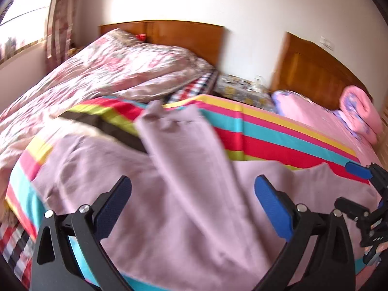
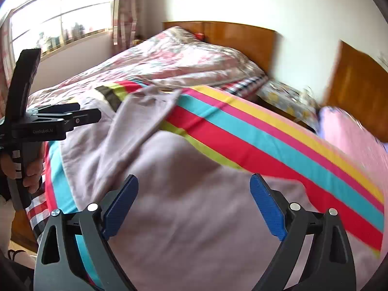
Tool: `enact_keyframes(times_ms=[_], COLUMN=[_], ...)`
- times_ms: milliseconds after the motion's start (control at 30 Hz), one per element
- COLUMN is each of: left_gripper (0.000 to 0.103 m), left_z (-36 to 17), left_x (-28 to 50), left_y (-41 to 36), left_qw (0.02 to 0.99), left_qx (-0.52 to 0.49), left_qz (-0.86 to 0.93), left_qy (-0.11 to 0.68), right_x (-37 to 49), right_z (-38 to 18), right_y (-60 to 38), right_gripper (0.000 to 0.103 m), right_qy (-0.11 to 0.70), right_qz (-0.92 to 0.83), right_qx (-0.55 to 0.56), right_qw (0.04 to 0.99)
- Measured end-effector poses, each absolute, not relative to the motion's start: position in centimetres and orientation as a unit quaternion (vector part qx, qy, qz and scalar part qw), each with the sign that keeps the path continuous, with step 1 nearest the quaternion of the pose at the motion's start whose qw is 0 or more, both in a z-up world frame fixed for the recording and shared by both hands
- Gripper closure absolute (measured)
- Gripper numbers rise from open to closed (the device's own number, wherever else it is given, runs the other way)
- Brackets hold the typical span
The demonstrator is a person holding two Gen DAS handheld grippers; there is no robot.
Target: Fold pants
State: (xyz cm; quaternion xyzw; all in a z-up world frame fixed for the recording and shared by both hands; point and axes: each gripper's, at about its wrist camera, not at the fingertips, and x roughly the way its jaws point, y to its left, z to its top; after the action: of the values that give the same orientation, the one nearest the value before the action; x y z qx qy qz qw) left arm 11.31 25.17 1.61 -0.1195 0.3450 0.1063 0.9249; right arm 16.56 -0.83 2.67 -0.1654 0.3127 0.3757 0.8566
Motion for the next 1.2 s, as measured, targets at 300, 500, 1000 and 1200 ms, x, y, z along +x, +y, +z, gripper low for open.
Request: enact_keyframes(times_ms=[300,500,1000,1200], left_gripper=[0.006,0.03,0.098,0.078], left_z=[-2.2,-4.0,-2.2,-4.6], left_x=[3.3,5.0,6.9,8.0], left_y=[44.1,45.8,44.5,45.6], left_qw=[0.853,0.845,0.874,0.834], left_qx=[-0.286,-0.303,-0.262,-0.265], left_qz=[0.279,0.265,0.269,0.314], left_qy=[0.336,0.351,0.307,0.367], right_x=[22.3,25.1,22.9,23.4], right_z=[1.3,-1.9,-2.0,-4.4], right_y=[23.6,33.4,35.8,36.8], right_gripper=[0.021,0.033,0.09,0.079], right_qy=[0.329,0.366,0.319,0.364], right_qz=[0.549,0.576,0.595,0.561], right_qx=[-0.196,-0.21,-0.249,-0.243], right_qw=[0.743,0.701,0.694,0.703])
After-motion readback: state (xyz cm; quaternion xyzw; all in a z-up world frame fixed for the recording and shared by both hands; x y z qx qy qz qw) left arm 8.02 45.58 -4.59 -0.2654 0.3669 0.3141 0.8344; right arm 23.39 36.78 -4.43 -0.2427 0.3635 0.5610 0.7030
